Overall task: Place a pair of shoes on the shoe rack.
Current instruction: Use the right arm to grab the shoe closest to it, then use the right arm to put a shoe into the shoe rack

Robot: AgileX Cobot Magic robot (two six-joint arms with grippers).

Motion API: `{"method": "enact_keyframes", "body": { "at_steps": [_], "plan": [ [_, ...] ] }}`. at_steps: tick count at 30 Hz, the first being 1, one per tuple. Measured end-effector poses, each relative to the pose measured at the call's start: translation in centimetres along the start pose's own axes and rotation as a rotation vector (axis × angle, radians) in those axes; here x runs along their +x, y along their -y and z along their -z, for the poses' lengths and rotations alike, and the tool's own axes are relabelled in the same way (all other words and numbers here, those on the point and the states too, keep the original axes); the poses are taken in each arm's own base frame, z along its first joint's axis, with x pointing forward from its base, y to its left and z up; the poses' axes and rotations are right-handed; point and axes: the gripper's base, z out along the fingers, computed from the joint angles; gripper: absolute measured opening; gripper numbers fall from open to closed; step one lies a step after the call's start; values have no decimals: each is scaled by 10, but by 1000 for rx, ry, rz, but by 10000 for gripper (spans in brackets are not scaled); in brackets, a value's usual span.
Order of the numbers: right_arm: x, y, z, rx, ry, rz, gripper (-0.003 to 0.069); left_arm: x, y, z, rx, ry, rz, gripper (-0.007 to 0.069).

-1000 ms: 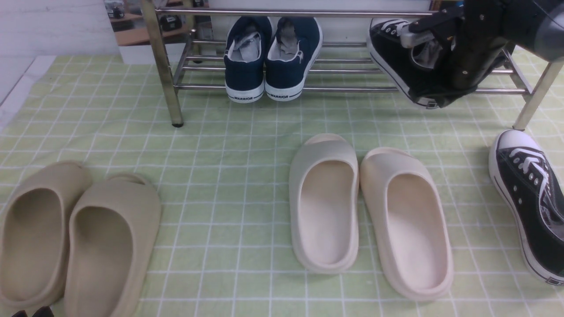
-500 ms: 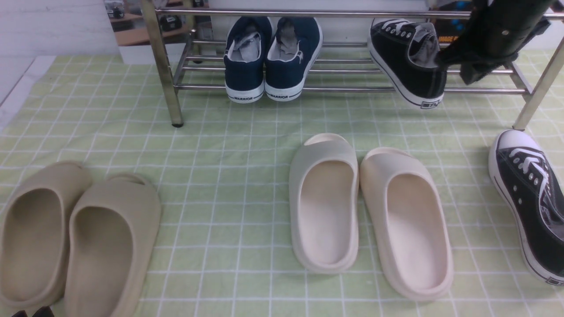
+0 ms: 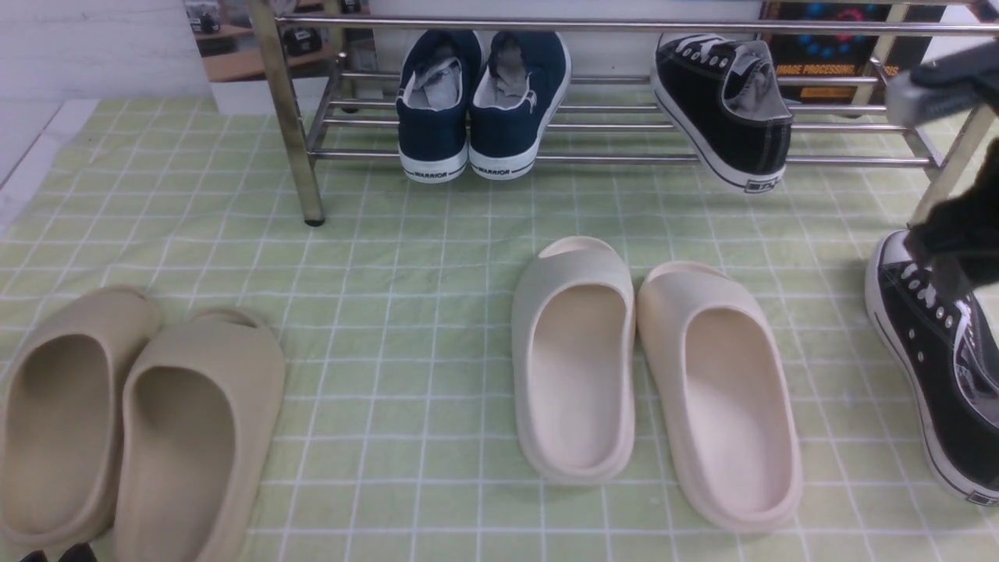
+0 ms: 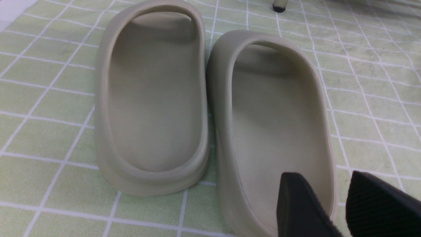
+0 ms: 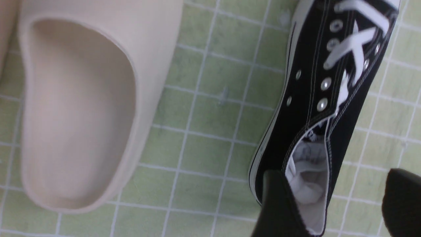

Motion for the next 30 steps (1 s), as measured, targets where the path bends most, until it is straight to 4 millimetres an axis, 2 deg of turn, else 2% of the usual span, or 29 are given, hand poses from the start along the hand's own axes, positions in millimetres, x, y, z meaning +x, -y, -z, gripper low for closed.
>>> {"method": "enact_keyframes", "body": {
  "at_steps": [1, 2, 5, 6, 9, 10, 12, 15, 17, 18, 19, 23, 24, 27, 28, 30],
  "plan": [
    [7, 0, -8, 10, -10, -6, 442, 0, 0, 0, 0, 0, 0, 238],
    [16, -1, -23, 27, -35, -16, 443, 0, 0, 0, 0, 0, 0, 238],
    [24, -1, -40, 46, -50, -23, 443, 0, 0, 0, 0, 0, 0, 238],
    [29, -1, -54, 63, -52, -35, 443, 0, 0, 0, 0, 0, 0, 238],
    [33, 0, -69, 75, -47, -59, 443, 0, 0, 0, 0, 0, 0, 238],
    [33, 3, -82, 76, -42, -86, 440, 0, 0, 0, 0, 0, 0, 238],
    [33, 6, -94, 80, -50, -105, 424, 0, 0, 0, 0, 0, 0, 238],
    [31, 9, -108, 83, -59, -116, 378, 0, 0, 0, 0, 0, 0, 238],
    [31, 10, -119, 84, -80, -116, 287, 0, 0, 0, 0, 0, 0, 238],
    [31, 10, -120, 84, -82, -116, 287, 0, 0, 0, 0, 0, 0, 238],
    [31, 10, -124, 84, -92, -114, 209, 0, 0, 0, 0, 0, 0, 238],
    [32, 10, -119, 78, -90, -108, 24, 0, 0, 0, 0, 0, 0, 238],
    [33, 10, -113, 74, -91, -103, 11, 0, 0, 0, 0, 0, 0, 238],
    [33, 11, -77, 38, -67, -88, 10, 0, 0, 0, 0, 0, 0, 238],
    [33, 11, -75, 34, -66, -87, 10, 0, 0, 0, 0, 0, 0, 238],
    [26, 12, -40, 0, 11, -57, 10, 0, 0, 0, 0, 0, 0, 238]
  ]
}}
